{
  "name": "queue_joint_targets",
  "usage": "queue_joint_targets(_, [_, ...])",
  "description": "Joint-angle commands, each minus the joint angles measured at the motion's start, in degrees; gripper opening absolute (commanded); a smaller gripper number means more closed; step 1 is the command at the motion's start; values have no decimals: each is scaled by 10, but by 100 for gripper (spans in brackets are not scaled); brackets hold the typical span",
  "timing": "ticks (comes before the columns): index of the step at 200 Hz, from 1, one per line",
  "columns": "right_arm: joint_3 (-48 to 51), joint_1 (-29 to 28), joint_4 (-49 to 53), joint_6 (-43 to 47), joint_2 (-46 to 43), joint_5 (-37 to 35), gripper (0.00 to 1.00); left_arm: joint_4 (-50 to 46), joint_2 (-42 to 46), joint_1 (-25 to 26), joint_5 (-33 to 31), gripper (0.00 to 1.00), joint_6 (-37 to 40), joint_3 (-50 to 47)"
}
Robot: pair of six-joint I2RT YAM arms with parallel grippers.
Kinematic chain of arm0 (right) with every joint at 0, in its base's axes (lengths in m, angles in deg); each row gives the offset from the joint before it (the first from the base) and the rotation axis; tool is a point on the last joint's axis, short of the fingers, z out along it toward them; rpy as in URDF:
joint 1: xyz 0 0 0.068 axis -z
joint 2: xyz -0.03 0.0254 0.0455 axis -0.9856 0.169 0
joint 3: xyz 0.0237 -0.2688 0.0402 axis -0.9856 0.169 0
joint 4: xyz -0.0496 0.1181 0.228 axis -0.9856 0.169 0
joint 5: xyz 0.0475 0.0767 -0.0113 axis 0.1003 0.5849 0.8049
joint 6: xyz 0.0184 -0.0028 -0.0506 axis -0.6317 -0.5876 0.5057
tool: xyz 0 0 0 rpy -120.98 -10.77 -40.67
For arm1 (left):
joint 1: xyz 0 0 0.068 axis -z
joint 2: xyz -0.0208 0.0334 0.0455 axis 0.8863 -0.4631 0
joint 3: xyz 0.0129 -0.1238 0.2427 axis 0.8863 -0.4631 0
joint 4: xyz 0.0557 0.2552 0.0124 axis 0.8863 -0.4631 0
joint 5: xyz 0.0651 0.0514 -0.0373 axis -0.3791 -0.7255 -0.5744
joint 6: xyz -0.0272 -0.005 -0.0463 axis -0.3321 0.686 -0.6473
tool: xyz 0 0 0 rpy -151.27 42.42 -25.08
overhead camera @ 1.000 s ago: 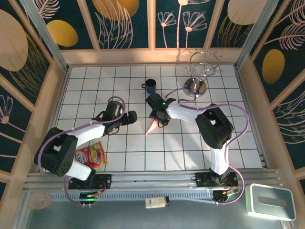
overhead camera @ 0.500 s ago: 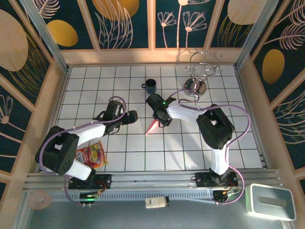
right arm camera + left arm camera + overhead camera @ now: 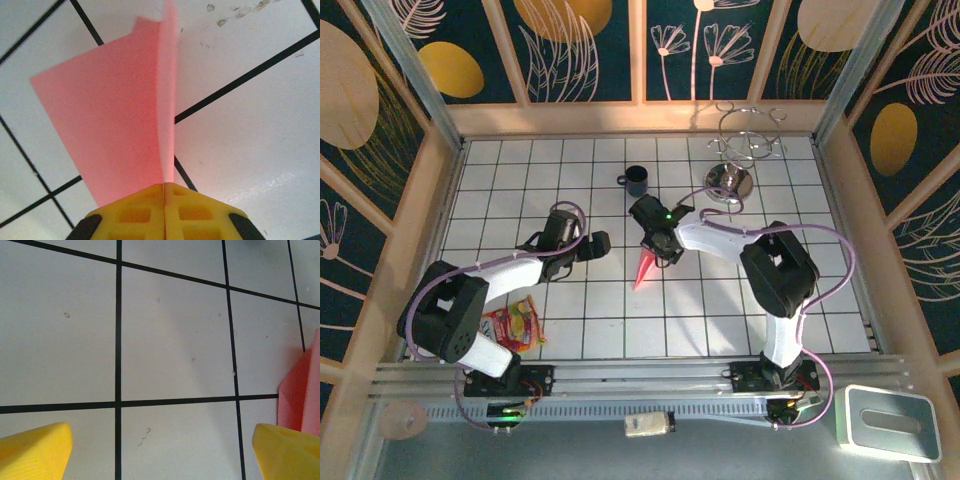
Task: Fold a paper plane with a square sheet of paper (pick it up from the middle)
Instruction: Move a paper plane to the center of the table.
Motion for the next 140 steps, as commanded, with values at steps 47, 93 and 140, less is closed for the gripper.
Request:
queue_joint_targets(47, [52, 18, -186, 200, -92, 58, 4, 13, 34, -52, 9, 93, -25, -7])
queue_joint_targets(93, [144, 46, -429, 289, -114, 266, 4, 32, 93, -70, 6, 93, -53, -39])
queue_joint_targets(140, [232, 78, -627, 244, -67, 411, 6, 62, 117, -69, 62, 90, -58, -56])
